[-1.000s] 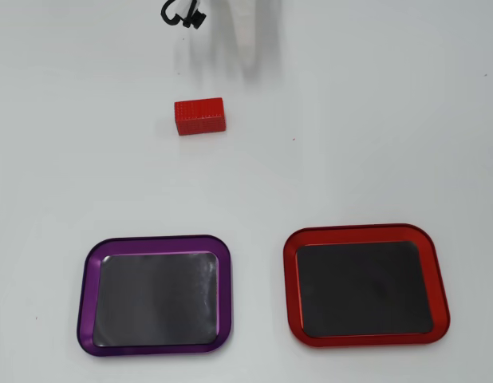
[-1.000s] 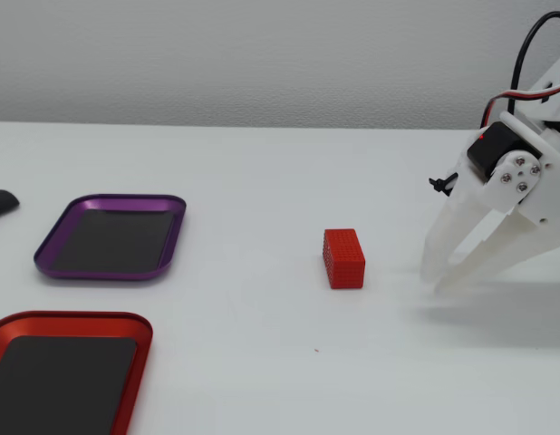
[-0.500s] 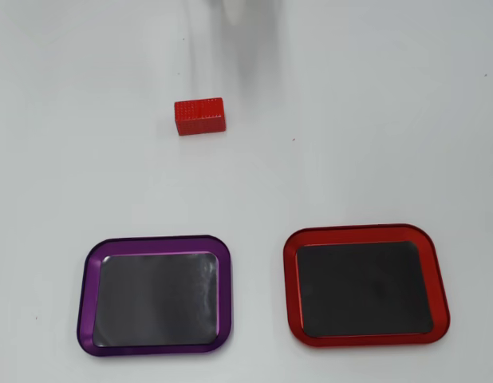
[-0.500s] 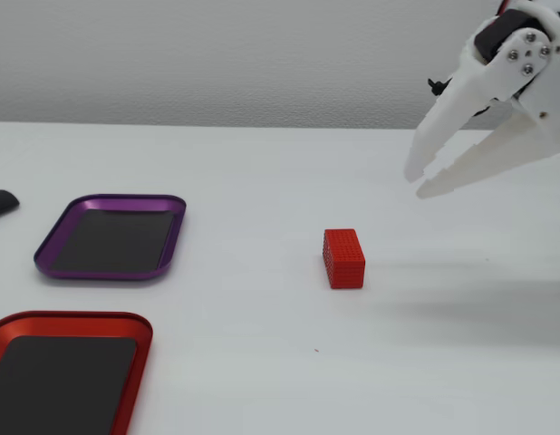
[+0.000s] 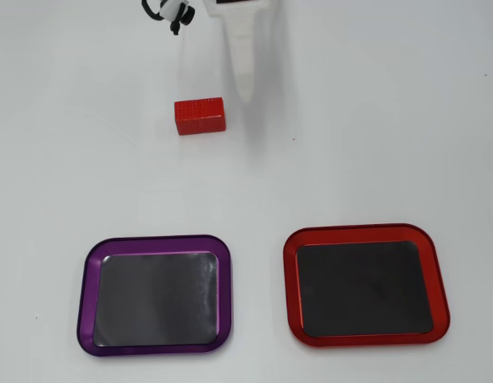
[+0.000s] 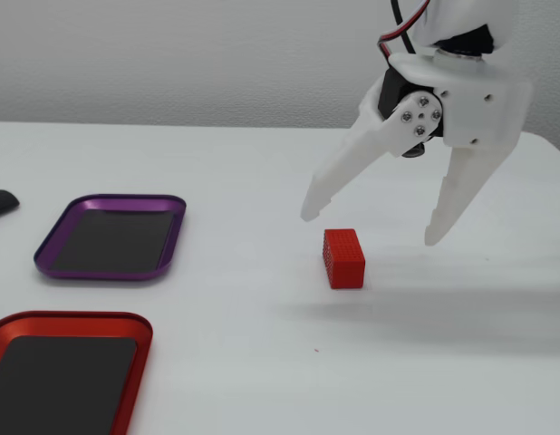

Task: Grasp a red block and put it in the left red dish.

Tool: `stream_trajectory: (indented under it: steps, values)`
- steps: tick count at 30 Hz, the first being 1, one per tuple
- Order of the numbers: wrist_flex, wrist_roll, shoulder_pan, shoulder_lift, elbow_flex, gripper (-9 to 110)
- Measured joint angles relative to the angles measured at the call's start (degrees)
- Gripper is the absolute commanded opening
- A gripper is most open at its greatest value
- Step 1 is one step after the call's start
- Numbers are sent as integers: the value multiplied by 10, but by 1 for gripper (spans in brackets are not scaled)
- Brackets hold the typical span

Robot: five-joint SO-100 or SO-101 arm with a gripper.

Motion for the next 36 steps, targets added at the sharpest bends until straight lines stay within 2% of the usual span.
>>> stream_trajectory:
  steps: [10, 20, 27, 36]
  values:
    - [-112, -107, 134, -12, 32, 40]
    - [-192, -131, 139, -12, 109, 40]
    - [-255, -131, 105, -15, 149, 40]
    - [-294, -130, 109, -33, 149, 34]
